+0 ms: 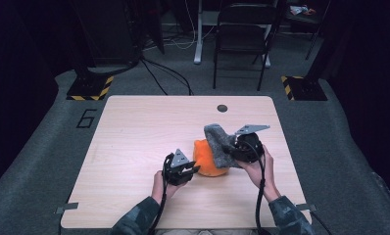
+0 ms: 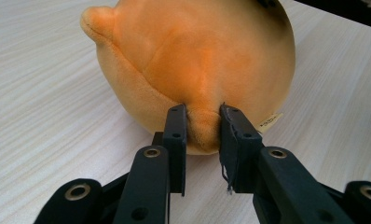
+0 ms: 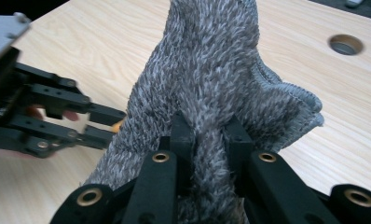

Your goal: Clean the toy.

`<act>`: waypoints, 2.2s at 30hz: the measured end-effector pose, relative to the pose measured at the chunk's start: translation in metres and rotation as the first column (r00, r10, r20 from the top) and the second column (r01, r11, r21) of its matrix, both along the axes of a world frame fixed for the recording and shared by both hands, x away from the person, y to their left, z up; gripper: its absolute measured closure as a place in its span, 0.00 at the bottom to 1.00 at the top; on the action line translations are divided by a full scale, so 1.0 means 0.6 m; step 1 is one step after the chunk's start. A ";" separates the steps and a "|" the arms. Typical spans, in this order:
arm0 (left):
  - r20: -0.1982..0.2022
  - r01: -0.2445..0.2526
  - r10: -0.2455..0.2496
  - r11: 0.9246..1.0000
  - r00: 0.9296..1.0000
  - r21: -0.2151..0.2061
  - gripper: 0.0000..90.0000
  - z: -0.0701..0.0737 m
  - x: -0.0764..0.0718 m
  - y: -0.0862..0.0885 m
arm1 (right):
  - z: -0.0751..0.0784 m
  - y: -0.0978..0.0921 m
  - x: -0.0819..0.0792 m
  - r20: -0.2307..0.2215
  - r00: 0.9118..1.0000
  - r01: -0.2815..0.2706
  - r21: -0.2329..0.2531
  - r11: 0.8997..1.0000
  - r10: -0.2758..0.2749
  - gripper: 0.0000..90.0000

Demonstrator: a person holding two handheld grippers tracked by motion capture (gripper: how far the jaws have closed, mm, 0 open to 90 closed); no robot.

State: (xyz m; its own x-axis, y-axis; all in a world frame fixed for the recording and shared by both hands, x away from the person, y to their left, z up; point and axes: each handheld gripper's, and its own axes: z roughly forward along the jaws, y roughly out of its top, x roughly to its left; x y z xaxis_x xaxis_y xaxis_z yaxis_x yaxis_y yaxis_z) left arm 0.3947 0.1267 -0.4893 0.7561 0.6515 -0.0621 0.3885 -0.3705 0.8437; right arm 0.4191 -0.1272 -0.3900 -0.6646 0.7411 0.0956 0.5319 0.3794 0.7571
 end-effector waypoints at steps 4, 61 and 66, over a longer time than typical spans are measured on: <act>0.007 0.001 -0.001 1.000 1.000 0.000 0.81 0.001 0.000 -0.002 | -0.005 0.027 0.005 -0.023 0.999 -0.034 -0.004 0.999 0.034 0.87; 0.017 0.031 -0.031 0.999 0.999 0.008 0.88 0.001 -0.001 -0.003 | -0.066 -0.021 0.040 -0.130 0.991 0.024 -0.066 0.998 -0.032 0.87; 0.016 0.036 -0.036 0.999 0.999 0.012 0.88 0.002 -0.002 -0.003 | -0.069 -0.031 0.043 -0.139 0.990 0.028 -0.066 0.997 -0.037 0.87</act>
State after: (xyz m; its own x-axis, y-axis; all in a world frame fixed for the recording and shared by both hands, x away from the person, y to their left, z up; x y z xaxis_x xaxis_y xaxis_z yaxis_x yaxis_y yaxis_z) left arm 0.3934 0.1249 -0.4883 0.7798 0.6246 -0.0425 0.3614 -0.3937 0.8452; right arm 0.4448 -0.1461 -0.4314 -0.6238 0.7694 0.1379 0.6436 0.4054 0.6491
